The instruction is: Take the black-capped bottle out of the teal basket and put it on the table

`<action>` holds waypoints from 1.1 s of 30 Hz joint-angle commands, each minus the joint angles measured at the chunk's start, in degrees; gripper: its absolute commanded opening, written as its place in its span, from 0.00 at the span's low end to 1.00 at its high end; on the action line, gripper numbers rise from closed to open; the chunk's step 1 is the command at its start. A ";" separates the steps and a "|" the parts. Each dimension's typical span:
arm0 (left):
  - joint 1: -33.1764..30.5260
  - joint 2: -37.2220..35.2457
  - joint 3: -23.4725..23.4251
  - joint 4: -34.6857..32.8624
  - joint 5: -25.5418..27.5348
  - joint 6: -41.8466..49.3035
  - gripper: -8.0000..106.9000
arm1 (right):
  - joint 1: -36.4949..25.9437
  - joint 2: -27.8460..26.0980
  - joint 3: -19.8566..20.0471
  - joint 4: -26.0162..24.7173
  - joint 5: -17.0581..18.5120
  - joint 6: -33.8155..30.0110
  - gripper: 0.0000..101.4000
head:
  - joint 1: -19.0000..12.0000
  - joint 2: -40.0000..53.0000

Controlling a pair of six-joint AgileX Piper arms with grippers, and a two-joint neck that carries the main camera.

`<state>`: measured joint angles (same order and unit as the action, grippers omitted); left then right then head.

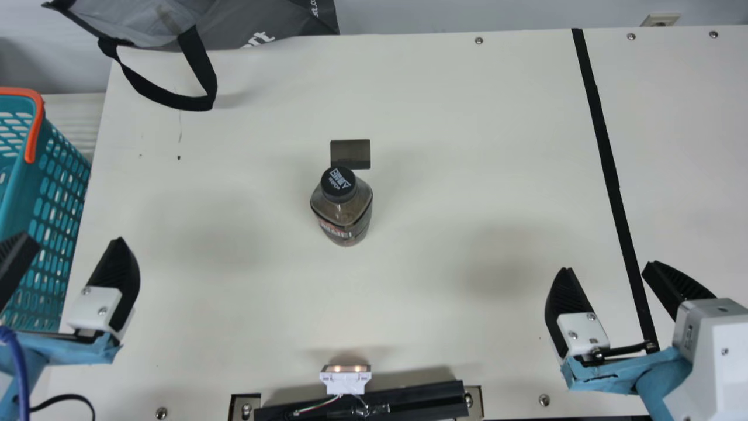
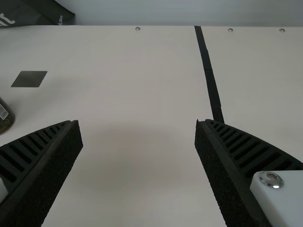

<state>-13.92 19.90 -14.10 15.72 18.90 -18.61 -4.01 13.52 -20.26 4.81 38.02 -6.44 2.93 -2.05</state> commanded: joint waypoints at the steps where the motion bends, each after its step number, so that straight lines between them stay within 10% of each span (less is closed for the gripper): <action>1: 0.80 -1.57 0.25 -1.51 0.85 1.42 1.00 | 0.00 0.00 0.00 0.00 0.00 0.00 0.90 | -0.21 0.47; 33: 16.64 -13.65 -1.10 -25.81 19.07 23.37 1.00 | 0.00 0.00 0.00 0.00 -0.05 0.00 0.90 | -0.21 0.47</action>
<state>2.72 6.25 -15.20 -10.09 37.96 4.76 -4.01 13.52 -20.26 4.81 37.97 -6.44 2.93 -2.05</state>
